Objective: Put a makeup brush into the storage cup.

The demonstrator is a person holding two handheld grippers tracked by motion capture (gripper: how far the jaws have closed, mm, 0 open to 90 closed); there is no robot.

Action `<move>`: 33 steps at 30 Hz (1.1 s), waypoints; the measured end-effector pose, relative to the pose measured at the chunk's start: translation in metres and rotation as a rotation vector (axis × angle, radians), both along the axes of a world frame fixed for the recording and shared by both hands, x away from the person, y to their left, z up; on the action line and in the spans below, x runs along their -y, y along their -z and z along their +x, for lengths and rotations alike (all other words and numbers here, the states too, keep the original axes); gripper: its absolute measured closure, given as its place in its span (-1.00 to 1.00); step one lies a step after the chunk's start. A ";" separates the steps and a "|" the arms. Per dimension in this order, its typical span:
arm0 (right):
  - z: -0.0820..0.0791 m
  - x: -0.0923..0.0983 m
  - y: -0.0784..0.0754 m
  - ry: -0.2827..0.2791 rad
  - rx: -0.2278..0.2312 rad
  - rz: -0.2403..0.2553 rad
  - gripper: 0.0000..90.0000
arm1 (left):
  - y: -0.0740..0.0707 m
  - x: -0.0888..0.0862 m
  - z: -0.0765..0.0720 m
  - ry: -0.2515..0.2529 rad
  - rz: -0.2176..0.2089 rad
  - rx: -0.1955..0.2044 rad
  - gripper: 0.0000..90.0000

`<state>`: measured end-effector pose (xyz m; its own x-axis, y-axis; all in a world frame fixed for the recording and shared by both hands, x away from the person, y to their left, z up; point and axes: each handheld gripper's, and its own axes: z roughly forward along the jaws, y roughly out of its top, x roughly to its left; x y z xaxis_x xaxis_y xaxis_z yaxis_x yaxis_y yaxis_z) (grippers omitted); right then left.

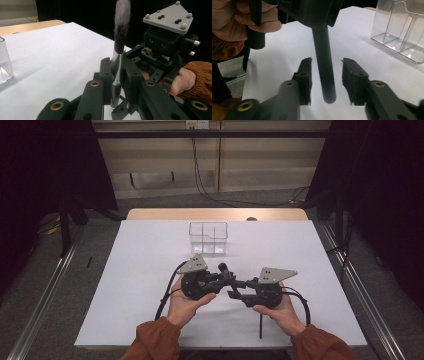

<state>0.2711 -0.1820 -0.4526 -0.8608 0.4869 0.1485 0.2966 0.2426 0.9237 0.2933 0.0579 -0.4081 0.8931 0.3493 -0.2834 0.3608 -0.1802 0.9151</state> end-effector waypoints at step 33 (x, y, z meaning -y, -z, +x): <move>-0.002 0.007 -0.004 0.042 0.000 0.036 -0.88 | 0.000 -0.017 0.004 -0.030 0.038 -0.012 0.76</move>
<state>0.2691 -0.1888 -0.4488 -0.8397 0.5168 0.1669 0.3059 0.1961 0.9316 0.2976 0.0747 -0.4080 0.8787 0.3869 -0.2798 0.3773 -0.2035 0.9035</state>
